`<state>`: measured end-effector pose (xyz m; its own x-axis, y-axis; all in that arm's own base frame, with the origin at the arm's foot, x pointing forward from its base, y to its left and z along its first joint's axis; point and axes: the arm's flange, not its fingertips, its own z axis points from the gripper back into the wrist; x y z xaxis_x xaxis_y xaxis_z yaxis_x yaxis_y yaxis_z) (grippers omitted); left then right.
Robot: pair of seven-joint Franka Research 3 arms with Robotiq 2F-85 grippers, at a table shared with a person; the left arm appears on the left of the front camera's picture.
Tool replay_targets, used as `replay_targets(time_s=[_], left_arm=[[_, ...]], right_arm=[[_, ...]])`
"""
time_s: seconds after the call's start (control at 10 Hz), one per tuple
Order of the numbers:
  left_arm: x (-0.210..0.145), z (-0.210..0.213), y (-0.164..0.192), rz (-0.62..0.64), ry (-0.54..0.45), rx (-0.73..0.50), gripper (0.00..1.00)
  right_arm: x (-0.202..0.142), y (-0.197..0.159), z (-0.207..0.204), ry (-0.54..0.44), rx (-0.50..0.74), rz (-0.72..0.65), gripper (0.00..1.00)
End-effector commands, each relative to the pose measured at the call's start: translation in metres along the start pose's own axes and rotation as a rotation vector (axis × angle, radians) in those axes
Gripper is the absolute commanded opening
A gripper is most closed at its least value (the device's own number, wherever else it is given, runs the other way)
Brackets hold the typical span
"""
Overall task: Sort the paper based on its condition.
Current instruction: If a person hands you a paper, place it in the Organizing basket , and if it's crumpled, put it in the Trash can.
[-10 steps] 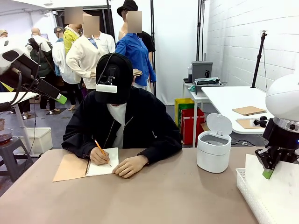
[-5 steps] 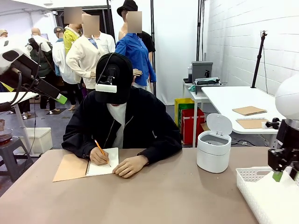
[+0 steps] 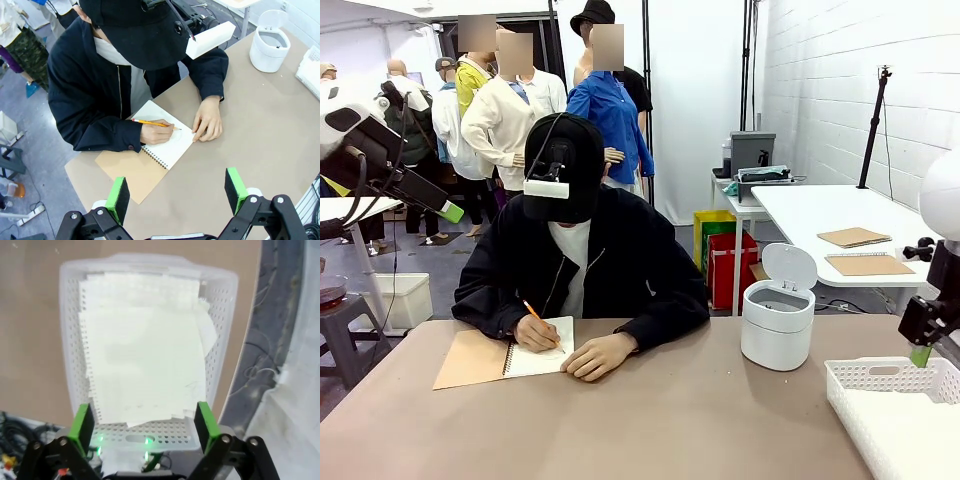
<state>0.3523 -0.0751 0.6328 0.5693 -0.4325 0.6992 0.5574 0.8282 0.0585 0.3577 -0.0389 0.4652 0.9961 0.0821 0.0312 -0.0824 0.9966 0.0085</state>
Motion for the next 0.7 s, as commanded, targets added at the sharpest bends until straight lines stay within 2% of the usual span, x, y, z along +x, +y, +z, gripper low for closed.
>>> replay_targets(time_s=[0.0,0.2,0.6], left_arm=[[0.000,0.001,0.001,0.001,-0.006,0.004,1.00],[0.000,0.001,0.001,0.001,-0.006,0.004,1.00],[0.000,0.001,0.001,0.001,-0.006,0.004,1.00]], right_arm=[[0.010,0.002,0.012,0.041,-0.010,0.004,1.00],[0.014,0.008,0.023,0.028,0.026,0.013,1.00],[0.006,0.002,0.013,0.014,0.002,0.007,1.00]])
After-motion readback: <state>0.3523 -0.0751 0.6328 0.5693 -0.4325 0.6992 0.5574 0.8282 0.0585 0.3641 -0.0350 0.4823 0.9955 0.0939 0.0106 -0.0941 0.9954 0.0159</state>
